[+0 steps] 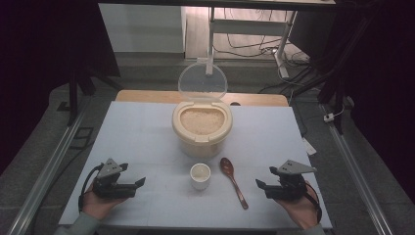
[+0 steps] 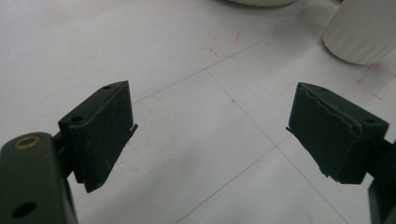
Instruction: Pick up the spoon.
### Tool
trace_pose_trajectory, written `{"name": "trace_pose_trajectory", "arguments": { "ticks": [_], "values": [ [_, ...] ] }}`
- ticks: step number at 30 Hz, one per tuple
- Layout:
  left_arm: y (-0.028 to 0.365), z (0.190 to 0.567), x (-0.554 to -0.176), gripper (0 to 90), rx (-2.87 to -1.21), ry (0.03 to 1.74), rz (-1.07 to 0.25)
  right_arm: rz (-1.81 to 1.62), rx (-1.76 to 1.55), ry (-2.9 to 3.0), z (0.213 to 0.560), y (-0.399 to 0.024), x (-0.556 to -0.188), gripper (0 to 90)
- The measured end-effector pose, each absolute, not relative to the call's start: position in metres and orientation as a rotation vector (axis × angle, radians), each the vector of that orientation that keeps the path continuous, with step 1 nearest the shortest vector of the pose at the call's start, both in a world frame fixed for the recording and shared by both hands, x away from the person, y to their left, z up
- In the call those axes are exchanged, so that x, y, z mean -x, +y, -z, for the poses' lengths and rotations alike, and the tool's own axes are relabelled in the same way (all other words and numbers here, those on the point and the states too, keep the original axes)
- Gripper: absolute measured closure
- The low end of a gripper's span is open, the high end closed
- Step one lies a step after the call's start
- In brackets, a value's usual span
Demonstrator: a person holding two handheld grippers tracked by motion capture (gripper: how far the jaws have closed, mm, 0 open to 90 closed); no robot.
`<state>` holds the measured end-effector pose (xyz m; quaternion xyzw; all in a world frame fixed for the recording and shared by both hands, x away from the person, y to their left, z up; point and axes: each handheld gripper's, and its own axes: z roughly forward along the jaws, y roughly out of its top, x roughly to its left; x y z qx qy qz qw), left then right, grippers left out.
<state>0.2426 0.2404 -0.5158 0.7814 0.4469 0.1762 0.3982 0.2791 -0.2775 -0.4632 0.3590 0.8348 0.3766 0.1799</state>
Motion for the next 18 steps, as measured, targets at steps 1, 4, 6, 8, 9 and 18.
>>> {"name": "trace_pose_trajectory", "arguments": {
  "ticks": [1, 4, 6, 8, 9, 18],
  "values": [
    [0.240, 0.516, -0.243, 14.1, -1.978, 1.132, -0.446, -1.064, -1.015, 2.359, 0.463, -0.277, -0.279, 29.8],
    [0.240, 0.517, -0.242, 14.2, -1.981, 1.130, -0.442, -1.005, -1.044, 2.415, 0.457, -0.263, -0.280, 31.8],
    [0.240, 0.516, -0.242, 14.1, -1.981, 1.128, -0.442, -0.971, -1.053, 2.443, 0.456, -0.255, -0.281, 32.2],
    [0.240, 0.516, -0.242, 14.2, -1.982, 1.126, -0.440, -0.961, -1.063, 2.455, 0.456, -0.251, -0.281, 32.3],
    [0.240, 0.516, -0.242, 14.1, -1.982, 1.126, -0.441, -0.940, -1.054, 2.483, 0.455, -0.244, -0.281, 32.8],
    [0.239, 0.518, -0.242, 14.1, -1.992, 1.117, -0.431, -0.754, -1.094, 2.604, 0.468, -0.209, -0.285, 36.3]
  ]
}}
